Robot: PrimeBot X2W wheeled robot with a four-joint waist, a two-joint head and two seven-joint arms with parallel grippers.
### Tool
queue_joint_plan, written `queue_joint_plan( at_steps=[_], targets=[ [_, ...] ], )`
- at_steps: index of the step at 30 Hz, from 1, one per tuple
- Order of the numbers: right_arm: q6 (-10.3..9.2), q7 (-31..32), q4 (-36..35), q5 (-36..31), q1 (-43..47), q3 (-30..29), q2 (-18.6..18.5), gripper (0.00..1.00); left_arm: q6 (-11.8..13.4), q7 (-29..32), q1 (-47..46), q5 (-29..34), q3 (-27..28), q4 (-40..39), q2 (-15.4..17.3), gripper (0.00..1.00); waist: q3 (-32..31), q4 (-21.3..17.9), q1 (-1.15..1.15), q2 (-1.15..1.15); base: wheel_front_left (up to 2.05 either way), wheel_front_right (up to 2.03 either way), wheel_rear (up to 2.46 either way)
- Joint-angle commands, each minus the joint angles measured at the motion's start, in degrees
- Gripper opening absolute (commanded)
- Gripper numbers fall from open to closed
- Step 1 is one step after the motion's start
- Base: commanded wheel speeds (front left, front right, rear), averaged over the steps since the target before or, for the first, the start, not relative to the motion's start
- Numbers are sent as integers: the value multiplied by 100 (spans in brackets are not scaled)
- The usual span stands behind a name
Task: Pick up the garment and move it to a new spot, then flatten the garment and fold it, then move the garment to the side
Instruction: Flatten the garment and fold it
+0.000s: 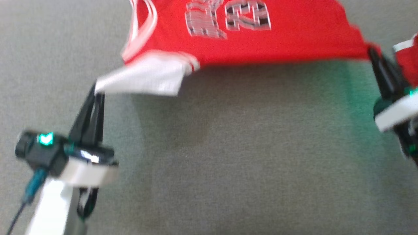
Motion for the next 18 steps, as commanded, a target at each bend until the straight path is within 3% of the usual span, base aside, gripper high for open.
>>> queue_joint_plan(
  at_steps=[1, 12, 18],
  targets=[
    [-4, -74, -169, 85, 192, -52, -245, 0, 10, -12, 0, -14, 302, -231, 195, 0, -246, -81, 3, 0, 0, 0, 0],
    [-4, -78, -1022, 118, 1838, -453, -406, 0, 59, -13, 1830, 85, 316, -759, 90, 0, -751, -193, 3, 0, 0, 0, 0],
    [-4, -78, -1221, 12, 2287, -605, -326, 0, 71, -5, 2019, -13, 301, -991, 44, 0, -779, -163, 3, 0, 0, 0, 0]
  ],
)
